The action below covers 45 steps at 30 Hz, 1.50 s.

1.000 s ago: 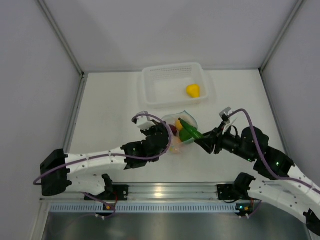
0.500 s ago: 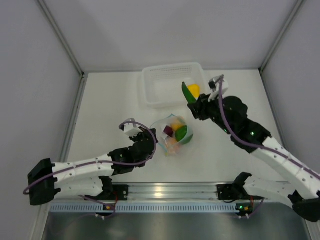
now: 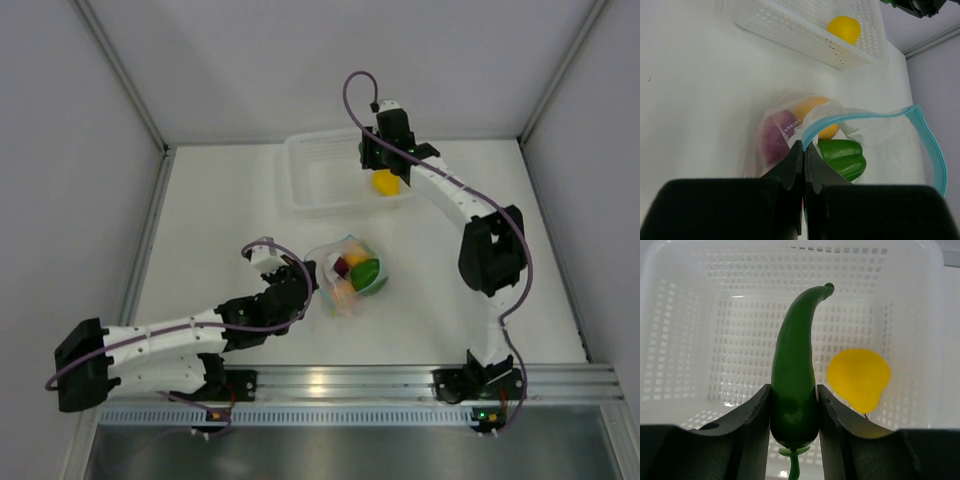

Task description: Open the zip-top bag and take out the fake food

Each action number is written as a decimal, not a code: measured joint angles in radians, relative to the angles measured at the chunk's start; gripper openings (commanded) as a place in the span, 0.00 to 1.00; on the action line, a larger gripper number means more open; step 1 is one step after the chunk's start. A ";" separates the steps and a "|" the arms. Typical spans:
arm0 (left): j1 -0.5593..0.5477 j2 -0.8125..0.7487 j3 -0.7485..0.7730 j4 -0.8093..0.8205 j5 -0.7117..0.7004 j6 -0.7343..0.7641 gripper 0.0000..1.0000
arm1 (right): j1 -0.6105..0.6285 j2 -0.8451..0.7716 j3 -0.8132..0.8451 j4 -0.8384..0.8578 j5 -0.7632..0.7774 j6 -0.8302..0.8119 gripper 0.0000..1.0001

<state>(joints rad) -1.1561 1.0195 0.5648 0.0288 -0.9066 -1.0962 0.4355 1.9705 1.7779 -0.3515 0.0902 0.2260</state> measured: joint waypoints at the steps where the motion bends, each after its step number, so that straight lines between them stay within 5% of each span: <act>1: 0.000 0.003 0.000 0.000 0.002 0.002 0.00 | 0.000 0.035 0.029 -0.011 0.003 -0.005 0.34; 6: 0.002 0.018 0.001 0.000 0.022 0.021 0.00 | 0.000 0.145 0.105 -0.058 0.021 -0.019 0.72; 12: 0.002 0.019 0.011 -0.001 0.034 0.037 0.00 | 0.003 0.147 0.122 -0.084 0.023 -0.040 0.99; 18: 0.002 0.030 0.064 -0.006 0.061 0.060 0.00 | 0.004 -0.054 -0.008 -0.091 0.015 -0.018 0.99; 19: 0.002 0.033 0.074 -0.007 0.066 0.062 0.00 | 0.002 -0.143 -0.084 -0.079 -0.018 -0.007 0.97; 20: 0.002 0.037 0.086 -0.007 0.072 0.067 0.00 | 0.001 -0.233 -0.147 -0.075 -0.062 0.004 0.82; 28: 0.002 0.060 0.152 -0.008 0.099 0.074 0.00 | 0.031 -0.748 -0.414 -0.060 -0.249 0.084 0.54; 32: 0.002 0.093 0.192 -0.008 0.118 0.073 0.00 | 0.171 -0.910 -0.561 -0.087 -0.213 0.101 0.38; 39: 0.002 0.174 0.266 -0.007 0.156 0.061 0.00 | 0.404 -1.081 -0.786 -0.124 -0.128 0.173 0.34; 45: 0.002 0.239 0.331 -0.007 0.203 0.031 0.00 | 0.452 -1.136 -0.971 -0.076 -0.059 0.250 0.30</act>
<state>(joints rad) -1.1545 1.2583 0.8955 0.0219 -0.7040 -1.0649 0.8875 0.8349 0.8070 -0.4271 0.0311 0.4763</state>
